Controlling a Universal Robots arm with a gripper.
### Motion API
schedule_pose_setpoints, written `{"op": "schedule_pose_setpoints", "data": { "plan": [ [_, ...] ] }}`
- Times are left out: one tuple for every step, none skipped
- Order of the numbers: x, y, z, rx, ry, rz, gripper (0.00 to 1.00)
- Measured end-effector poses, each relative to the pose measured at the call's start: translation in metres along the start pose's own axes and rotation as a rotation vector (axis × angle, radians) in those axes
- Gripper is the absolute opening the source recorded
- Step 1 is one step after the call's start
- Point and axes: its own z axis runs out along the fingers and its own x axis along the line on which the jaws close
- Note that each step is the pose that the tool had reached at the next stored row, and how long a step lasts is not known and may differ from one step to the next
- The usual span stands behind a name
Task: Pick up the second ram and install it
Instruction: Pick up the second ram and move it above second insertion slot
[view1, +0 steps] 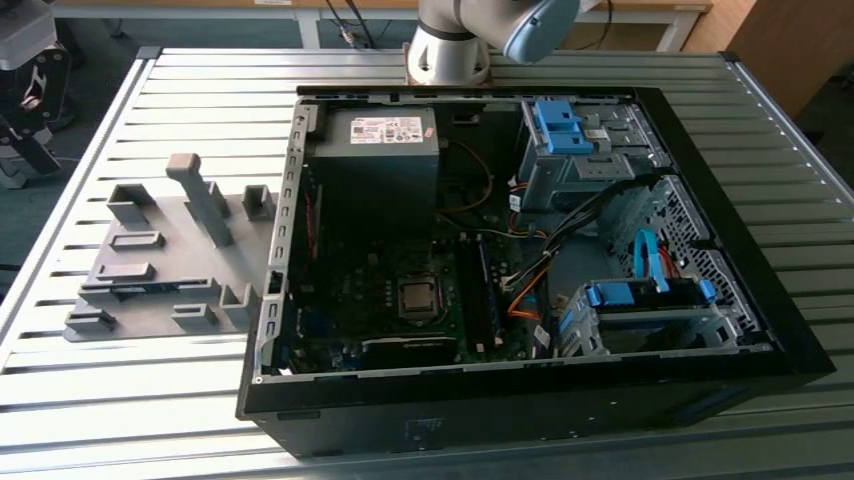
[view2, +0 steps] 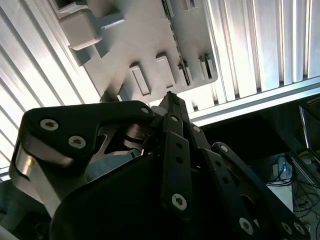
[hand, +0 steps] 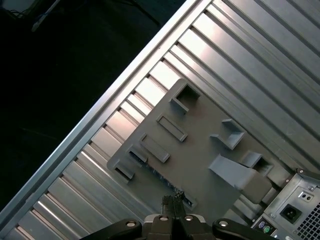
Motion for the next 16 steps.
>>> {"op": "schedule_pose_setpoints", "data": {
  "plan": [
    [0.0000, 0.0000, 0.0000, 0.0000, 0.0000, 0.000, 0.11],
    [0.0000, 0.0000, 0.0000, 0.0000, 0.0000, 0.000, 0.11],
    [0.0000, 0.0000, 0.0000, 0.0000, 0.0000, 0.000, 0.11],
    [0.0000, 0.0000, 0.0000, 0.0000, 0.0000, -0.001, 0.11],
    [0.0000, 0.0000, 0.0000, 0.0000, 0.0001, -0.004, 0.11],
    [0.0000, 0.0000, 0.0000, -0.0002, 0.0002, -0.011, 0.11],
    [0.0000, 0.0000, 0.0000, -0.0003, 0.0004, -0.022, 0.11],
    [0.0000, 0.0000, 0.0000, -0.0004, 0.0006, -0.037, 0.11],
    [0.0000, 0.0000, 0.0001, -0.0006, 0.0007, -0.052, 0.11],
    [0.0000, 0.0000, 0.0002, -0.0008, 0.0009, -0.067, 0.11],
    [0.0000, 0.0000, 0.0003, -0.0010, 0.0011, -0.084, 0.11],
    [0.0000, 0.0000, 0.0004, -0.0012, 0.0013, -0.101, 0.11],
    [0.0000, 0.0000, 0.0005, -0.0014, 0.0016, -0.117, 0.11],
    [0.0000, 0.0000, 0.0005, -0.0017, 0.0018, -0.134, 0.11],
    [0.0000, 0.0000, 0.0006, -0.0019, 0.0020, -0.150, 0.11],
    [0.0000, 0.0000, 0.0007, -0.0020, 0.0022, -0.165, 0.11]
  ]
}}
